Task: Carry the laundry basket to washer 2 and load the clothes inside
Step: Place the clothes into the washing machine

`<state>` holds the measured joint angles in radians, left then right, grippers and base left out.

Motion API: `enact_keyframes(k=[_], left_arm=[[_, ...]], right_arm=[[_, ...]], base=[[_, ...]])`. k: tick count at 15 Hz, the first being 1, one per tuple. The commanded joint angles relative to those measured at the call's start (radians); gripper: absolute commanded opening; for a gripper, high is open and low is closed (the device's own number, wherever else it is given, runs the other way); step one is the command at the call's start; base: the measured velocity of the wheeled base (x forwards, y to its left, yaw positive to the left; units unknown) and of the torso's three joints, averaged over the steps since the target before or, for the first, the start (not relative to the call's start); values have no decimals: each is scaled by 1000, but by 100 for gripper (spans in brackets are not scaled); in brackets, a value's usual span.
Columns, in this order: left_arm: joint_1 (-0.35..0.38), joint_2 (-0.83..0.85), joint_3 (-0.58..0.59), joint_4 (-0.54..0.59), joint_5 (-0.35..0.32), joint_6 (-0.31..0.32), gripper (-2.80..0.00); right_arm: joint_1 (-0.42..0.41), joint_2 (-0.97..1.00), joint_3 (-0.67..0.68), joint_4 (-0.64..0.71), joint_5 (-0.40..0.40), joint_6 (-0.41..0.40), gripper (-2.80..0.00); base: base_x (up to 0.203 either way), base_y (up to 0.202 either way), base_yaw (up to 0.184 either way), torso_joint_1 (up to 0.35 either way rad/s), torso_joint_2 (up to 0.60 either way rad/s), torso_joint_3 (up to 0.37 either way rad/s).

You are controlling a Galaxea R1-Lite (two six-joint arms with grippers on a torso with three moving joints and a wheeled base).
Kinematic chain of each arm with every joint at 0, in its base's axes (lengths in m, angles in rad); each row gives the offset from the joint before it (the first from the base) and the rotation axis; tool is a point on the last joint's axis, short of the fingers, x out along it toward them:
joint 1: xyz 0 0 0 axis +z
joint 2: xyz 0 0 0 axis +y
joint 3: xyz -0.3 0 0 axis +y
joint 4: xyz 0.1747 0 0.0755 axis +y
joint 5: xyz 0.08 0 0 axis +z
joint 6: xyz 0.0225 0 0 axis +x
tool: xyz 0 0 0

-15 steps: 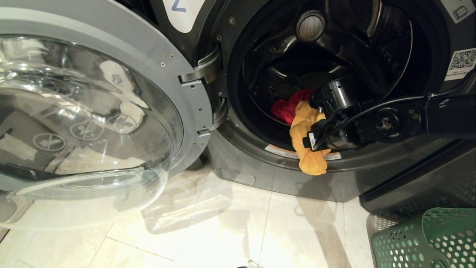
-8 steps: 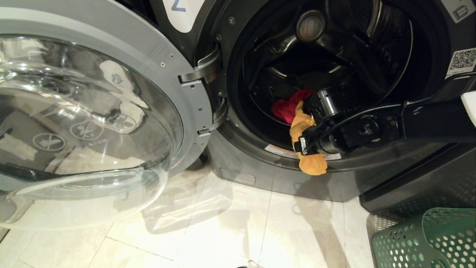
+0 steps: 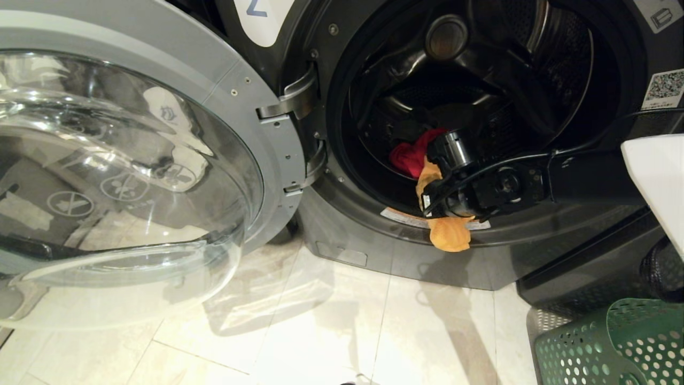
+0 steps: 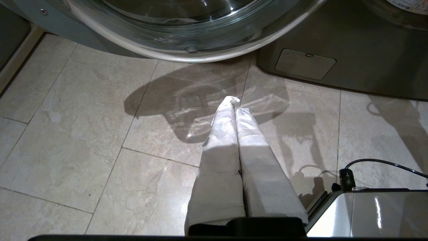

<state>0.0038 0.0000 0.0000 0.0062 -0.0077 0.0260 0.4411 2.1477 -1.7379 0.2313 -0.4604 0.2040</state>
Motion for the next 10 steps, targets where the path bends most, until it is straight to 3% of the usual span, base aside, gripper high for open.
enact_keyframes(k=[1,4,7,10], left_arm=[[1,2,0,0,0,0,-280],[1,2,0,0,0,0,-280],[0,2,0,0,0,0,-280],[1,2,0,0,0,0,-280]], right_arm=[[-7,15,-11,2,-3,2,-280],[-13,16,-56,2,-3,6,-280],[-13,45,-212,-8,-24,39,-280],[-17,84,-230,-307,-71,-11,-280]], base=[[0,0,0,0,0,0],[0,0,0,0,0,0],[0,0,0,0,0,0],[0,0,0,0,0,0]])
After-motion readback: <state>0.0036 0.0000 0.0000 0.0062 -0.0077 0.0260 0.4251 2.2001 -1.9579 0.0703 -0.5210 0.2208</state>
